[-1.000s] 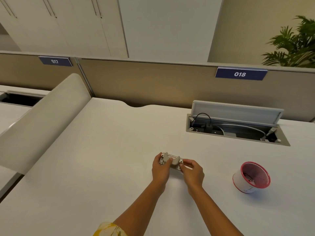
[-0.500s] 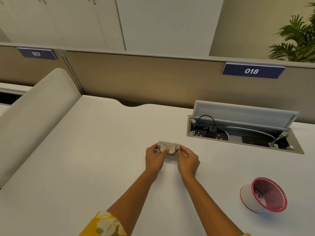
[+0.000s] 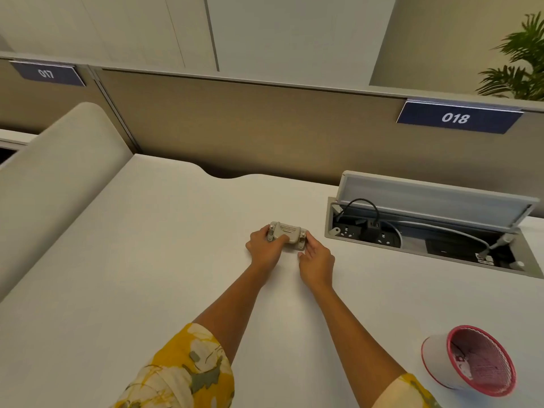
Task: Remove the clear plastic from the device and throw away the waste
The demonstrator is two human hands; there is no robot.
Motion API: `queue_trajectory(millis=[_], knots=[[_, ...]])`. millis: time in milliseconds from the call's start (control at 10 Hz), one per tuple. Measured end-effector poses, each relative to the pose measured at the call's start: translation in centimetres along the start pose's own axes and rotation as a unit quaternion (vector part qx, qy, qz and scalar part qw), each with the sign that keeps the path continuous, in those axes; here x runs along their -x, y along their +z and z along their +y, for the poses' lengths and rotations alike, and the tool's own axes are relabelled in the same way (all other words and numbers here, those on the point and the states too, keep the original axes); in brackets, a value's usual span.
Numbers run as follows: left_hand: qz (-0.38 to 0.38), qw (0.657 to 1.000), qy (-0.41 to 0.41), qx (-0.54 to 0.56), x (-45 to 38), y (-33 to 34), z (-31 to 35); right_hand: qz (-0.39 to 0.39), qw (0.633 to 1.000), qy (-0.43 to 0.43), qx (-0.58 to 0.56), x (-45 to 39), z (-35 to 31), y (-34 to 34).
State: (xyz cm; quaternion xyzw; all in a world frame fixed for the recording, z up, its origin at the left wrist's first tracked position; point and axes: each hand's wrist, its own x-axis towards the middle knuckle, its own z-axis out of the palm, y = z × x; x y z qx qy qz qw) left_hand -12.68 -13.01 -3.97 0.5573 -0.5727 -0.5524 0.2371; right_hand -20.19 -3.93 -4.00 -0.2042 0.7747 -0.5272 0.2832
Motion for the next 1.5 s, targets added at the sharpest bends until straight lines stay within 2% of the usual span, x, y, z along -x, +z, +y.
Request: queue_trajectory(millis=[300,600,900,1000,1100,1200,1400,1500], knots=[[-0.008,1.000,0.011,-0.019,0.0,0.1,-0.6,-0.044,0.996,-0.016,0.080,-0.9,-0.1,-0.2],[-0.027,0.986,0.117,-0.117,1.6,0.2,-1.7,-0.069,0.987,-0.004,0.145,-0.9,-1.1,0.4],[0.000,0.964,0.147,-0.220,3.2,0.2,-2.4,-0.062,0.983,0.006,0.175,1.1,-1.0,-0.5],[0.033,0.918,0.235,-0.318,4.7,-0.5,-2.2,-0.025,0.958,-0.039,0.283,2.6,-0.6,-2.1],[0.022,0.880,0.289,-0.376,5.6,-1.1,-1.6,0.000,0.938,-0.092,0.334,3.2,-0.7,-3.4],[0.029,0.844,0.334,-0.418,7.2,-1.6,0.4,0.033,0.932,-0.133,0.335,4.1,-2.2,-5.1],[0.061,0.827,0.392,-0.398,10.6,-1.9,5.6,0.133,0.912,-0.225,0.317,5.6,-6.6,-7.8],[0.076,0.805,0.415,-0.418,11.3,-2.2,7.1,0.160,0.895,-0.270,0.318,5.9,-8.3,-8.9]])
